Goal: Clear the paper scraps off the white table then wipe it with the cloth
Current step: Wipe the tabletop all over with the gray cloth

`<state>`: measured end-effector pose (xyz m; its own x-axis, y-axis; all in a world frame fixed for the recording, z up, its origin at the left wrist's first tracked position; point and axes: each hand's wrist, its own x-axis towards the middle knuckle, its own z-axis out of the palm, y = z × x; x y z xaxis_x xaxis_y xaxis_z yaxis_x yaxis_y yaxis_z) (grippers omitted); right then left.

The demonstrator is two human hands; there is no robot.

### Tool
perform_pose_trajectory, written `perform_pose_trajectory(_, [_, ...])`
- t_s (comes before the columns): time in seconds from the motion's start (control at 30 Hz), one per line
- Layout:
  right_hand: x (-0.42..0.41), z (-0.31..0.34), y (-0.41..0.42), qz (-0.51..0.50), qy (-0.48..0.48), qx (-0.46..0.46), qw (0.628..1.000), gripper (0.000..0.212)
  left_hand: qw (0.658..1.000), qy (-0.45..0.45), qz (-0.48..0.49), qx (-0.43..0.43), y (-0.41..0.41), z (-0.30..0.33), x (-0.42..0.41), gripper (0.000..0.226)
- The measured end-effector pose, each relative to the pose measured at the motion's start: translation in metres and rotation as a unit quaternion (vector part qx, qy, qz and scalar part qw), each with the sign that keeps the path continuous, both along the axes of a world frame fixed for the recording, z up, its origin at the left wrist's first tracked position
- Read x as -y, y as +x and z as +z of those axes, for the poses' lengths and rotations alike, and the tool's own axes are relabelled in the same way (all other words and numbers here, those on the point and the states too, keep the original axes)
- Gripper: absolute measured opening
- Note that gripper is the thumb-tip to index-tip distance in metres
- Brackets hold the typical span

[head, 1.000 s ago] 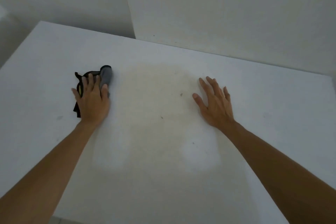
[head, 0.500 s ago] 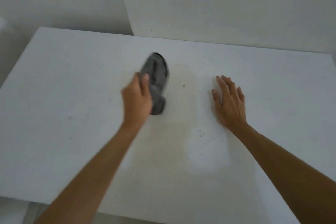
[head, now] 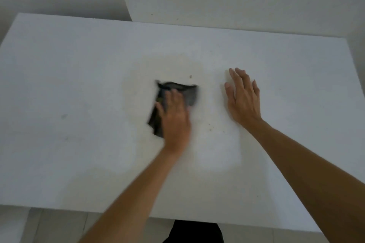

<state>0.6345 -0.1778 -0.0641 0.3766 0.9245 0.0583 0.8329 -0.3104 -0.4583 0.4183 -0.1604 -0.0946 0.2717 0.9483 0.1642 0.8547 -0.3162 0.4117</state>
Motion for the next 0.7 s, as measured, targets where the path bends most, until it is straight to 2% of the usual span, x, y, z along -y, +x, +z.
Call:
perform_pose_trajectory(0.07, [0.004,0.002,0.001,-0.011,0.004,-0.002,1.000,0.052,0.989,-0.078,-0.076,0.104,0.031,0.022,0.048,0.058])
perform_pose_trajectory(0.13, [0.010,0.006,0.005,-0.010,0.004,0.003,1.000,0.051,0.956,-0.172,-0.050,0.230,0.037,0.052,0.066,0.055])
perform_pose_trajectory(0.2, [0.017,0.009,0.010,-0.004,0.005,0.013,1.000,0.051,0.935,-0.168,0.056,0.306,0.021,0.079,0.056,0.046])
perform_pose_trajectory(0.27, [0.022,0.011,0.013,-0.004,0.007,0.020,1.000,0.051,0.931,-0.099,0.131,0.326,-0.010,0.105,0.031,0.045])
perform_pose_trajectory(0.37, [0.028,0.013,0.009,-0.019,0.010,0.008,1.000,0.051,0.944,-0.003,0.170,0.282,-0.071,0.135,-0.001,0.040])
perform_pose_trajectory(0.5, [0.036,0.014,-0.012,-0.002,0.015,-0.009,1.000,0.051,0.981,0.073,0.131,0.120,-0.160,0.139,-0.020,0.043])
perform_pose_trajectory(0.6, [0.046,0.010,-0.024,0.032,0.018,0.004,0.999,0.051,0.988,0.042,0.151,-0.012,-0.210,0.077,-0.023,0.048])
perform_pose_trajectory(0.7, [0.055,0.005,-0.025,0.059,0.018,0.007,0.998,0.051,0.979,-0.015,0.198,-0.046,-0.227,0.017,-0.014,0.054])
